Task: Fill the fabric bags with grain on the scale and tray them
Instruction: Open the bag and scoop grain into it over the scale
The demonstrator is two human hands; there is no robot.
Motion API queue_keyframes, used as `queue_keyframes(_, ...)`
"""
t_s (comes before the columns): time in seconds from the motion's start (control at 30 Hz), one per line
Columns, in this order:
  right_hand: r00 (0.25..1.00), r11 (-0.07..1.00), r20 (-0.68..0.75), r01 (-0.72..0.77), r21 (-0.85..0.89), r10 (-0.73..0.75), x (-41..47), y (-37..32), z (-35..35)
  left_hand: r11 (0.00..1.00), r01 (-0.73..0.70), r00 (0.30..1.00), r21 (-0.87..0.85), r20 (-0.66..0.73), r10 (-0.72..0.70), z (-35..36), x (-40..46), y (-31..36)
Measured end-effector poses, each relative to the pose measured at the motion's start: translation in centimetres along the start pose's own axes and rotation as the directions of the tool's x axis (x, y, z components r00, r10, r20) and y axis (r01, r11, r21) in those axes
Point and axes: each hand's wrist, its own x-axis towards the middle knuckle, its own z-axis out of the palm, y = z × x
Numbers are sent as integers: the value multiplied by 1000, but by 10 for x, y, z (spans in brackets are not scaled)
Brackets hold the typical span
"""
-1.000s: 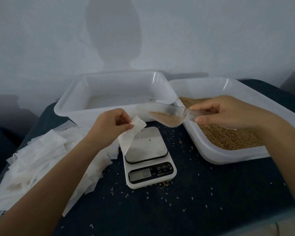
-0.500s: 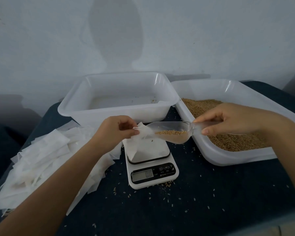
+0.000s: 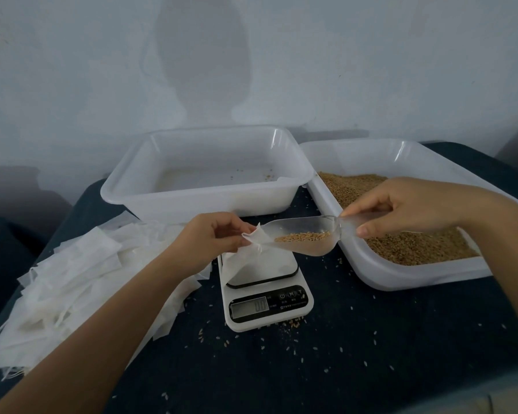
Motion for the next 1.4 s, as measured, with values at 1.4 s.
queue_keyframes(1.4, 990, 890, 87, -58, -453, 109, 16, -76, -46, 985, -63, 992, -158, -118, 44, 24, -1, 2)
